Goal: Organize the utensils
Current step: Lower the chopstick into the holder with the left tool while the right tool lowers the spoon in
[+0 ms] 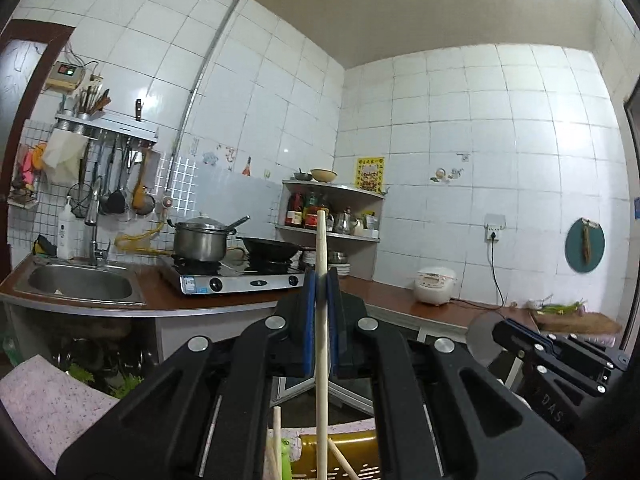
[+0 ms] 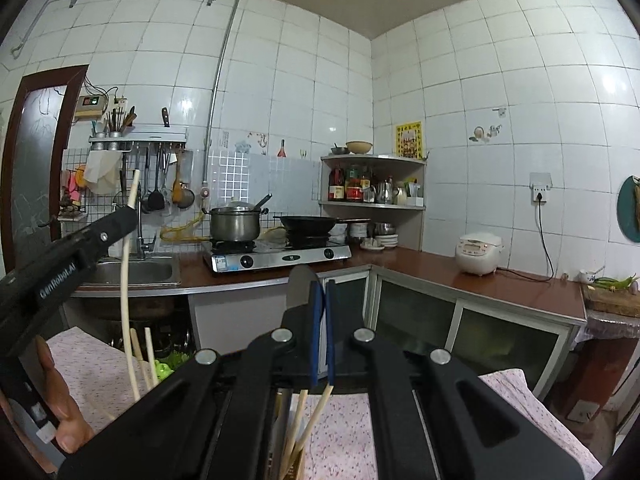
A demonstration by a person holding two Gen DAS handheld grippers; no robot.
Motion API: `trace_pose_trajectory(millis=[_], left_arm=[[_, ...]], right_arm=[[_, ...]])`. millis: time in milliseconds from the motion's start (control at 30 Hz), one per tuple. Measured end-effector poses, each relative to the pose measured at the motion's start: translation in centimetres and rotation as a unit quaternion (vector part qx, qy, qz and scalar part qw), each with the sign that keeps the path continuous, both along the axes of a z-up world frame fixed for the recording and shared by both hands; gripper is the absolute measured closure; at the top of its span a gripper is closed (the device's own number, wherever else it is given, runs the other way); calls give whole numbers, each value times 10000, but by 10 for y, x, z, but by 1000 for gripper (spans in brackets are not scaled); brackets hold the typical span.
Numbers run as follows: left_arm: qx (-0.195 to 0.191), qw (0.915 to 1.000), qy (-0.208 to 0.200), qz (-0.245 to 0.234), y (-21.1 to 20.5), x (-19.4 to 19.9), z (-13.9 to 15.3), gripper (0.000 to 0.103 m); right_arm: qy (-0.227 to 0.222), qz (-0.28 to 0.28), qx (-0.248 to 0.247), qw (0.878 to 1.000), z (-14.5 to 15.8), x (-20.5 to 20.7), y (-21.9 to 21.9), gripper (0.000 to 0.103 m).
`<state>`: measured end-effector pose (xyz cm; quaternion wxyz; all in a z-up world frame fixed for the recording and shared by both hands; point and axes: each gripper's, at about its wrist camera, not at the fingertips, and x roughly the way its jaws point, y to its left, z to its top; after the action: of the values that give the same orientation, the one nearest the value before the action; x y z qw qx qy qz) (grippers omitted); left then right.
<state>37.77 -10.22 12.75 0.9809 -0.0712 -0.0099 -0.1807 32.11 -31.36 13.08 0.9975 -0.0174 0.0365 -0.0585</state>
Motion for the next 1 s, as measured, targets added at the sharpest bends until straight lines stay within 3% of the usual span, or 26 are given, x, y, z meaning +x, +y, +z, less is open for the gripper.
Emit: trace_pose_trajectory(millis=[367, 567, 800, 967, 1000], left_arm=[[200, 9998, -28, 9, -10, 10, -35, 98], [321, 9992, 204, -72, -9, 14, -57, 98], [288, 9935, 1041, -353, 4, 22, -82, 98], [246, 9891, 1413, -331, 23, 14, -81, 97], [276, 9879, 1486, -351, 25, 11, -79, 84]], right_arm=[[44, 17, -6, 10000, -38, 21, 3, 100], [276, 160, 64, 9995, -61, 19, 0, 100], [707, 416, 304, 9962, -79, 21, -5, 99], [1137, 619, 388, 9908, -80, 18, -3, 97], [1313, 673, 429, 9881, -80, 19, -3, 93]])
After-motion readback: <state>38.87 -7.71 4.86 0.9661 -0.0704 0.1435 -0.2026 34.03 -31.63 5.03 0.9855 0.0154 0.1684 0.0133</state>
